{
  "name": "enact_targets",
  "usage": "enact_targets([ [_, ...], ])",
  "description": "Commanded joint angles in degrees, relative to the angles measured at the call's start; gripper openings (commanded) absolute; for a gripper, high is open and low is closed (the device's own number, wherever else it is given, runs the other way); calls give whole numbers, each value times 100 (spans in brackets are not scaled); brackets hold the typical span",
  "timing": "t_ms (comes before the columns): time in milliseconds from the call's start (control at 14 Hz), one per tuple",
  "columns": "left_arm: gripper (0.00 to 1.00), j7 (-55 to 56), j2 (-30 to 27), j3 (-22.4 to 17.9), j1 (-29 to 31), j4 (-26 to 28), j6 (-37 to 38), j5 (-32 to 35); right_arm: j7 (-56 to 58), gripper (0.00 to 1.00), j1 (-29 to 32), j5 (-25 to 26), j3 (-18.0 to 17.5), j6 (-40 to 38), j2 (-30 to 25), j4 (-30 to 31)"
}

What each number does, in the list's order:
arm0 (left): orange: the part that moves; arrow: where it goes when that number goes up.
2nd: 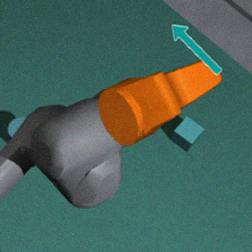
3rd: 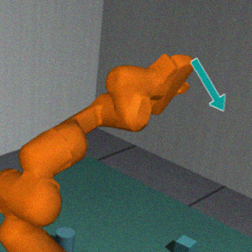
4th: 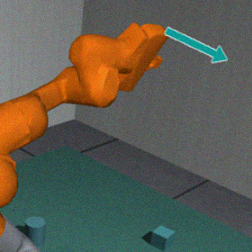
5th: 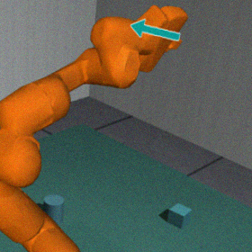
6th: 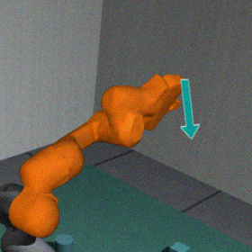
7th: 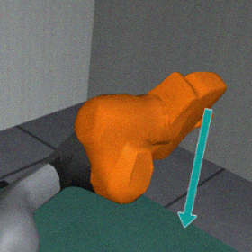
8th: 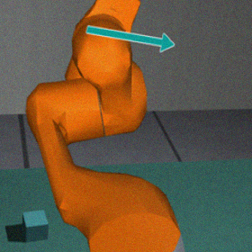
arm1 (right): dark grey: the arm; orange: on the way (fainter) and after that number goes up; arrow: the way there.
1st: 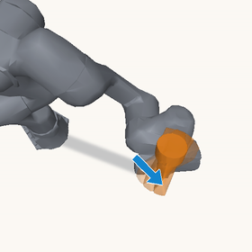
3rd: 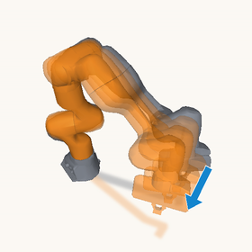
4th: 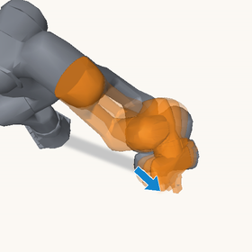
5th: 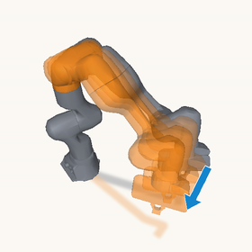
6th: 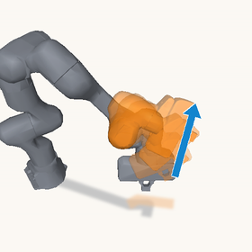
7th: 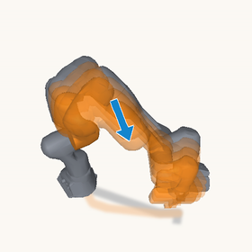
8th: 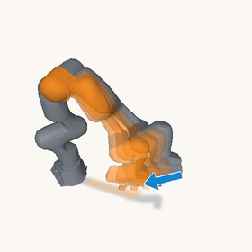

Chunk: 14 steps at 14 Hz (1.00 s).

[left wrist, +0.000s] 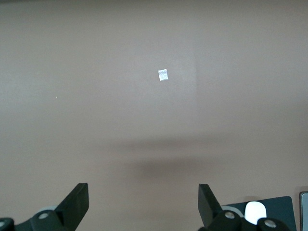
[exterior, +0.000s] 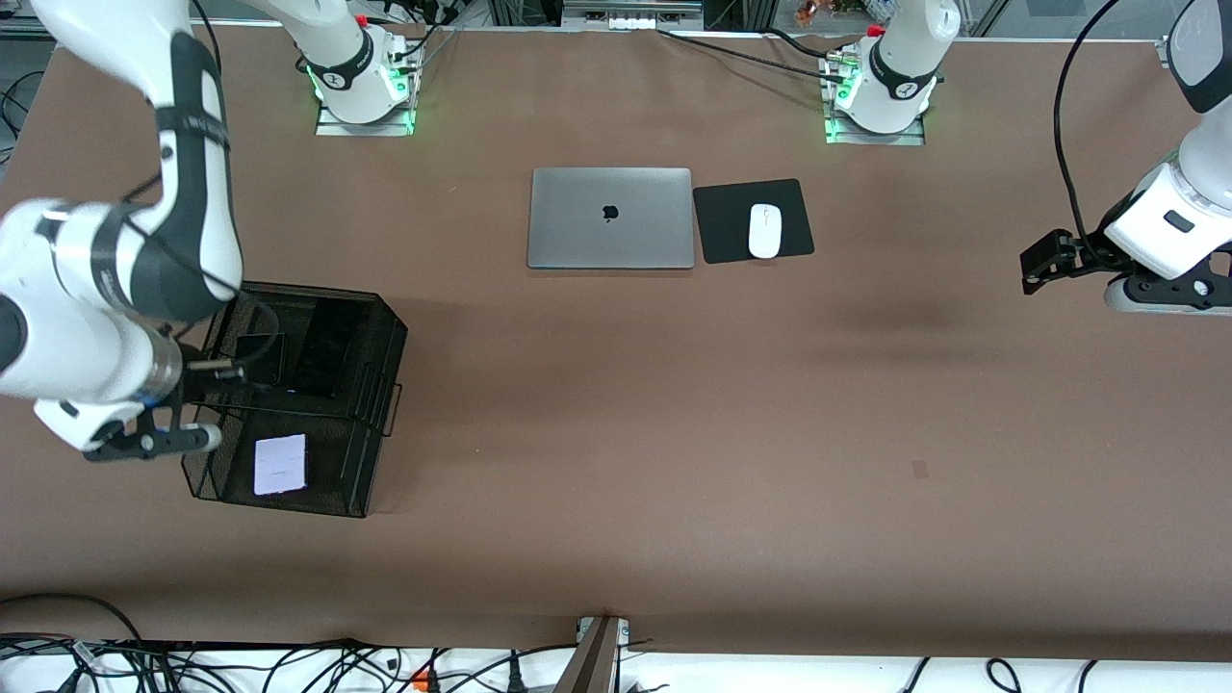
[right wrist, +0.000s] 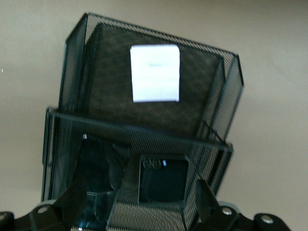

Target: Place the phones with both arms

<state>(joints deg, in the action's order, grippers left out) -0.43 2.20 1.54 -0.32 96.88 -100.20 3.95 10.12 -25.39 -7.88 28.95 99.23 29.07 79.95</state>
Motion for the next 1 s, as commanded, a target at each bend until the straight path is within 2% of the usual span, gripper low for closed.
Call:
enact_targets([
  [0,100,-45,8,-13,-20,-99,62,-70,-247,100,-115,452,-82,70,-1304,1214],
  [143,100,-36,8,-13,-29,-90,62,-70,-256,100,112,725,-274,-52,-1850,1488],
  [215,100,-45,8,-13,-21,-99,62,-70,-256,100,453,830,-519,-175,-2035,1515],
  [430,100,-54,8,-13,-29,-99,62,-70,-265,100,1665,1191,-1739,-553,-2484,1515],
  [645,100,-45,8,-13,-29,-90,62,-70,-326,100,2669,1244,-2699,-694,-2678,1480],
  [931,100,-36,8,-13,-29,-99,62,-70,-546,100,2724,1245,-2781,-835,-2757,1436],
])
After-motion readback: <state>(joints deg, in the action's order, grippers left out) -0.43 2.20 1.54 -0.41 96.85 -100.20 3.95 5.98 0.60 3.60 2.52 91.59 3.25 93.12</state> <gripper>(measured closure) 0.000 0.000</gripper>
